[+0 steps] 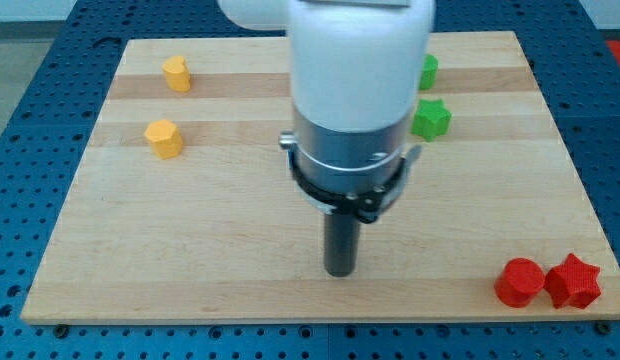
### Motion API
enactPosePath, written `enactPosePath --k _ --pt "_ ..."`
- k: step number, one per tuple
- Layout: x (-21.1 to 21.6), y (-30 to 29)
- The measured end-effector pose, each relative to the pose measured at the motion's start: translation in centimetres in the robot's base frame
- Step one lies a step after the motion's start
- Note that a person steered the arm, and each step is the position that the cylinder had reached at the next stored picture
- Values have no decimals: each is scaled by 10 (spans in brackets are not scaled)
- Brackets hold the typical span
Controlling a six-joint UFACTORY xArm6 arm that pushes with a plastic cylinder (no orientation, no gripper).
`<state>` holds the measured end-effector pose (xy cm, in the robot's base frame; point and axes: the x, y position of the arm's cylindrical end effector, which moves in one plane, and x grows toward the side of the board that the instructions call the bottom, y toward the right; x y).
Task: Point your arm to the blue cube
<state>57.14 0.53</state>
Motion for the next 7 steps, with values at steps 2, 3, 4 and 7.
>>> enactPosePath --k 2,3,4,7 --pt "-16 -27" --pt "-30 -65" --pt "-37 -82" --pt "-79 -133"
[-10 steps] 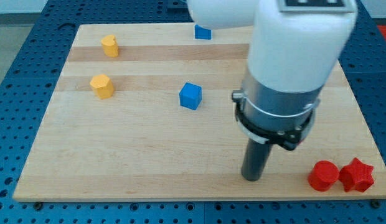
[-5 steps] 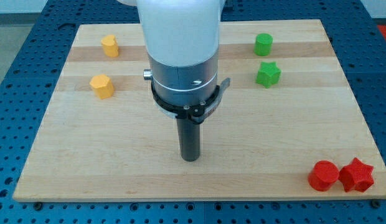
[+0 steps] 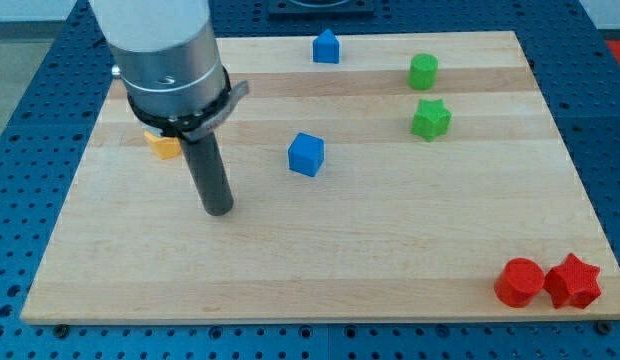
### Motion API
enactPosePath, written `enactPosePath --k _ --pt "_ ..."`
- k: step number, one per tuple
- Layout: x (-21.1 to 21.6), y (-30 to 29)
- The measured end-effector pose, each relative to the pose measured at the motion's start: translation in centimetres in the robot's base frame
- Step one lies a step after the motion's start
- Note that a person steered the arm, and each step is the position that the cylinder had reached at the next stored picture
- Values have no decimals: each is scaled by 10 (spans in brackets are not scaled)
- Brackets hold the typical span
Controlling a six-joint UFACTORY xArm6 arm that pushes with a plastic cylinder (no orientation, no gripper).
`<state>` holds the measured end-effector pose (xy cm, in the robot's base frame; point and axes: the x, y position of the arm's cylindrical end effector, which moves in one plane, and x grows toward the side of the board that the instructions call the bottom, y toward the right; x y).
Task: Point your arm to the blue cube
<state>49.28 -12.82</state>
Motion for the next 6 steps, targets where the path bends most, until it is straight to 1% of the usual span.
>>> enactPosePath --k 1,2,3,5,6 --pt "-32 -15" --pt "-70 -16" --pt "-98 -16" --pt "-98 -16" --pt "-99 -7"
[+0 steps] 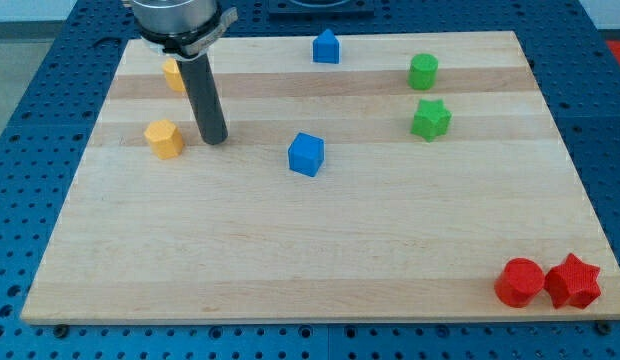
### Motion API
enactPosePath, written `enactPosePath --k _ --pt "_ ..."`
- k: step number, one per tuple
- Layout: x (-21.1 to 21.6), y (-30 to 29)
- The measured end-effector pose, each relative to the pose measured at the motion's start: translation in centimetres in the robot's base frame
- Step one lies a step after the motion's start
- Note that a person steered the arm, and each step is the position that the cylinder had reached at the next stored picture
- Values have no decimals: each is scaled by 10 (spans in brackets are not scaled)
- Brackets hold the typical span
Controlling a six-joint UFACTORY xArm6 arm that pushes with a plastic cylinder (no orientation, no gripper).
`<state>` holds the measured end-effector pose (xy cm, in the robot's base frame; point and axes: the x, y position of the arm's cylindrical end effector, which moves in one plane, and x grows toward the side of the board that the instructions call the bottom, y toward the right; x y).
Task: Point your arm to the blue cube
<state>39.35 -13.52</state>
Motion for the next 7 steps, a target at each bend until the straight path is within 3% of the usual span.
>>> enactPosePath --k 3,7 --pt "0 12" --pt "1 96"
